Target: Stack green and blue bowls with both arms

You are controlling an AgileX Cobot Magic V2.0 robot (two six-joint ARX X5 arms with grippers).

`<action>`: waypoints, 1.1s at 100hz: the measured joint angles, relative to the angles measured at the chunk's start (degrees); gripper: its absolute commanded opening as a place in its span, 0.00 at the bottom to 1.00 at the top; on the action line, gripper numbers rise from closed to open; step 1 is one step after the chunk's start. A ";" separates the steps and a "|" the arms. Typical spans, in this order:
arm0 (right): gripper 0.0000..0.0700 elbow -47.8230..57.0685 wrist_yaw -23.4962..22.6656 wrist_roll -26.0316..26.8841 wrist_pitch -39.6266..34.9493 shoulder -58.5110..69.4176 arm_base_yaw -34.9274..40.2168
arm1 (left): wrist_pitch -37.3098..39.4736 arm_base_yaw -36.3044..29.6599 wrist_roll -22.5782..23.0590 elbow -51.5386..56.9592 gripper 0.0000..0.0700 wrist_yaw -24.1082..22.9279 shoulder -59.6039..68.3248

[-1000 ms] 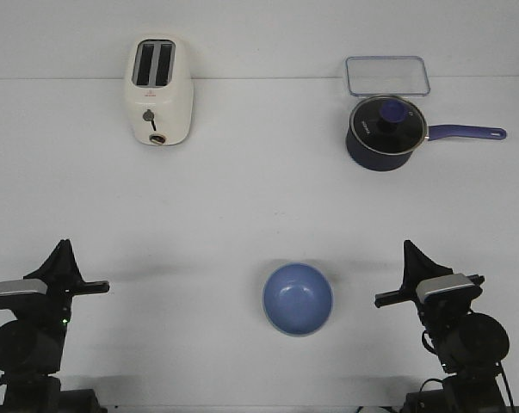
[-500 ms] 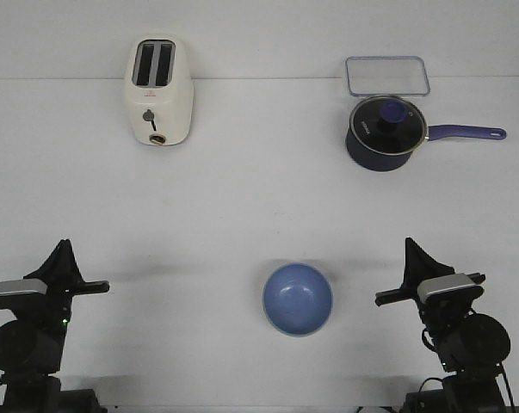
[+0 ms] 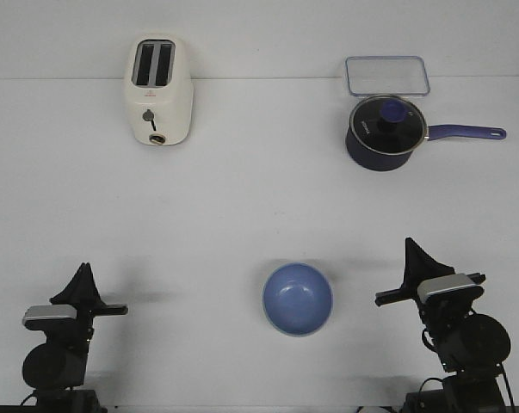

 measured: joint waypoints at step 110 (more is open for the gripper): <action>0.00 -0.81 1.01 -2.80 0.17 -2.95 0.00 | 1.22 0.00 0.46 -0.09 0.02 1.42 -0.07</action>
